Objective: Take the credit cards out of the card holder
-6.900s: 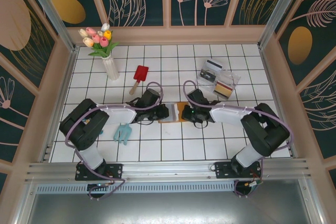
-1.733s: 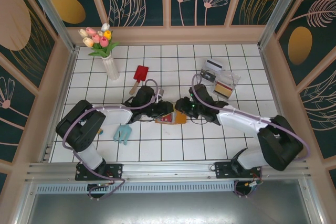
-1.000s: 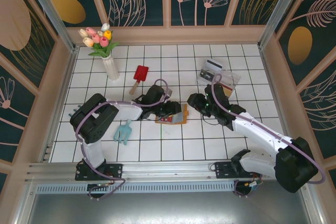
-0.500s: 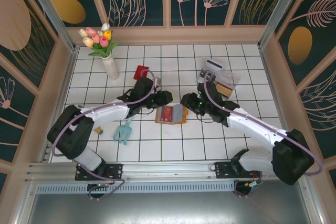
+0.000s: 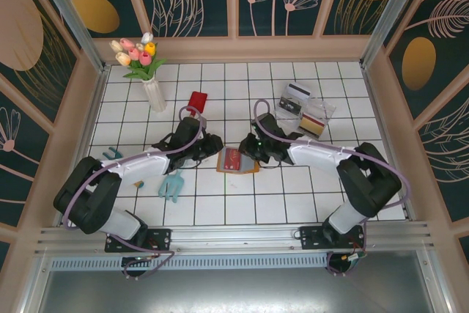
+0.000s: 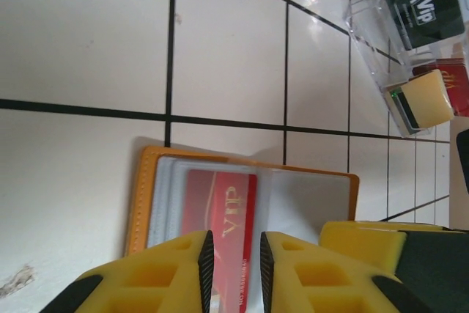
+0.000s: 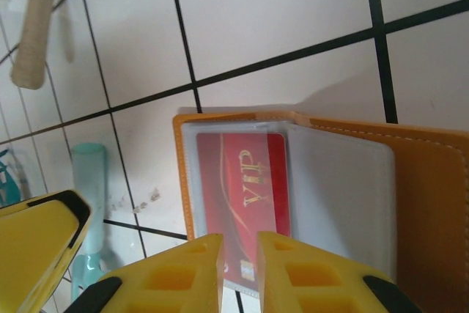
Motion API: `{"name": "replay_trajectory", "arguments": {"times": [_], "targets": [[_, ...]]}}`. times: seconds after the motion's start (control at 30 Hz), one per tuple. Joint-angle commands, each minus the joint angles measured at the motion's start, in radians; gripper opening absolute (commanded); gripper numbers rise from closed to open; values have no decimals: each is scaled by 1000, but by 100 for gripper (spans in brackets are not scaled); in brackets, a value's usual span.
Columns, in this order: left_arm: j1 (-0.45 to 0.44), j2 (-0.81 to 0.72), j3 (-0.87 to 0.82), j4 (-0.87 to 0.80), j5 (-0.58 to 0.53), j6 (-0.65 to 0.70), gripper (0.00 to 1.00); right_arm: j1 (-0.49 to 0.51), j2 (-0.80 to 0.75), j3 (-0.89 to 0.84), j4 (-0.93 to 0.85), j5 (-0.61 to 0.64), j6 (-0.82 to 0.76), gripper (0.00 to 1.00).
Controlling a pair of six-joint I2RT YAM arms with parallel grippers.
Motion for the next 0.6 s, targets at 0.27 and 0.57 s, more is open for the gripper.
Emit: {"name": "replay_trajectory", "arguments": {"times": [0.27,0.57], "targets": [[1,66,49,-31,47,-9,25,2,115,77,-1,-48,-4,18],[2,149,81,-12,102,14,22,-1,123,58,-21,-51,-36,18]]}}
